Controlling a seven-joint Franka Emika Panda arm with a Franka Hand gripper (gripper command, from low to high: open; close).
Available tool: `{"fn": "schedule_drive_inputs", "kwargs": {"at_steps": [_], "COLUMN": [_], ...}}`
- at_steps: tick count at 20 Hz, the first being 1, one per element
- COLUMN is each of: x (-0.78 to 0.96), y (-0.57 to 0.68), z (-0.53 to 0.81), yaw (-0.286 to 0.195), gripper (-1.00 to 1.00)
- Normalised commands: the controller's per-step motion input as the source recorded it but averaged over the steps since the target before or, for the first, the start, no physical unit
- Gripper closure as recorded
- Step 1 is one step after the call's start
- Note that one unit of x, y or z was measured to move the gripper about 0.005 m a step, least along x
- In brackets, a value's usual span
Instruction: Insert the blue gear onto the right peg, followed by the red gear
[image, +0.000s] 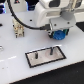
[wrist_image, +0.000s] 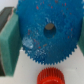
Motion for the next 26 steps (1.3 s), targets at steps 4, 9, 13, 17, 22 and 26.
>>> {"fn": "schedule_drive_inputs", "kwargs": {"at_steps": [4, 9, 13, 17, 22, 26], "x": [0.37, 0.47, 0.62, 0.62, 0.62, 0.67], "y": [0.00, -0.12, -0.25, -0.31, -0.33, -0.31], "z": [0.56, 0.53, 0.47, 0.35, 0.24, 0.18], "yaw": [0.000, 0.000, 0.000, 0.000, 0.000, 0.000], "gripper": [1.00, 1.00, 1.00, 1.00, 1.00, 1.00]}}
